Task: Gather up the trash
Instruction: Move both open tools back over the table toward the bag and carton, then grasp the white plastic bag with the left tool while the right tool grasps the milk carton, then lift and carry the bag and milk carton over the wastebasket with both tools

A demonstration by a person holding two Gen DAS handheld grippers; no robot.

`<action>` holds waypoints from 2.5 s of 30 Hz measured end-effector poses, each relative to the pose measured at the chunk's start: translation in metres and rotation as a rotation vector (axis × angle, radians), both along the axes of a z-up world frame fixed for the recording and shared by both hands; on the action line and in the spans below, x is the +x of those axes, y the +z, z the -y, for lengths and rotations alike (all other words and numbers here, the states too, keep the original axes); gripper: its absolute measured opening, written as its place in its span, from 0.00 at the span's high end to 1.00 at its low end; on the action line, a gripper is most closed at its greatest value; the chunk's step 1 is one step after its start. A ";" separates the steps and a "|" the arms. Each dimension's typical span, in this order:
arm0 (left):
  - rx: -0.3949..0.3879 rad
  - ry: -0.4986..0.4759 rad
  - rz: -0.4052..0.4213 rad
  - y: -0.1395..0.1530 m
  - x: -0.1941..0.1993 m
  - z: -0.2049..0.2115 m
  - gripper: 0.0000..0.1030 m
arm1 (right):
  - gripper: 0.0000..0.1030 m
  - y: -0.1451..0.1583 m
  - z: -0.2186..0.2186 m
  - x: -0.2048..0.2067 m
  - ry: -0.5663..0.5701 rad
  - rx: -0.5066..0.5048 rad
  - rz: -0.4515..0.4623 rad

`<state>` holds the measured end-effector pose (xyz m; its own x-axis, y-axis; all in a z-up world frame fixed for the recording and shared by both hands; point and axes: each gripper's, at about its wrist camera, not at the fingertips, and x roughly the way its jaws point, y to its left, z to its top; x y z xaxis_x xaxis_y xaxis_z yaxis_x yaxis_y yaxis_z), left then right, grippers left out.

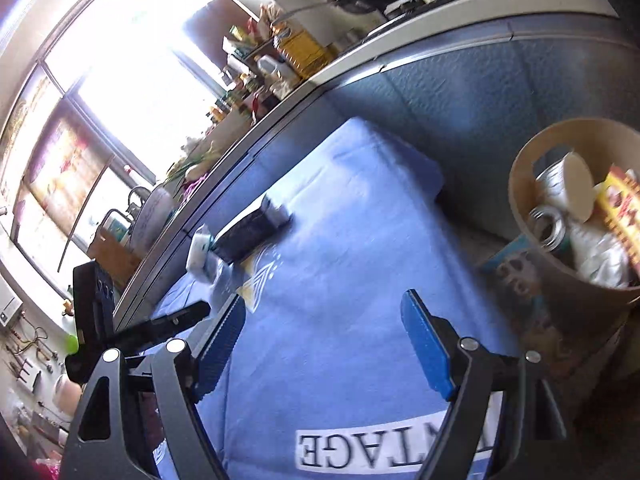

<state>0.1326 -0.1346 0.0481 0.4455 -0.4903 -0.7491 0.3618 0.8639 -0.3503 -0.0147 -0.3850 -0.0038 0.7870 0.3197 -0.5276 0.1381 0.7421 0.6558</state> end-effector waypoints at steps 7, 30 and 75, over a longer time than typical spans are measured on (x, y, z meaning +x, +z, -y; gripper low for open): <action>0.518 0.185 0.510 0.029 0.002 0.001 0.13 | 0.23 -0.020 -0.040 0.020 0.082 0.024 -0.077; 0.247 0.083 0.284 -0.003 -0.029 -0.073 0.72 | 0.23 0.038 -0.052 0.203 0.162 -0.165 -0.069; -0.021 0.210 0.073 -0.020 -0.075 -0.179 0.72 | 0.51 0.012 -0.176 0.116 0.433 -0.399 -0.109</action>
<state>0.0572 0.0441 0.0277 0.5921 -0.3960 -0.7019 0.1996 0.9159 -0.3483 0.1009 -0.2089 0.0081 0.5642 0.3596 -0.7432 -0.1809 0.9321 0.3137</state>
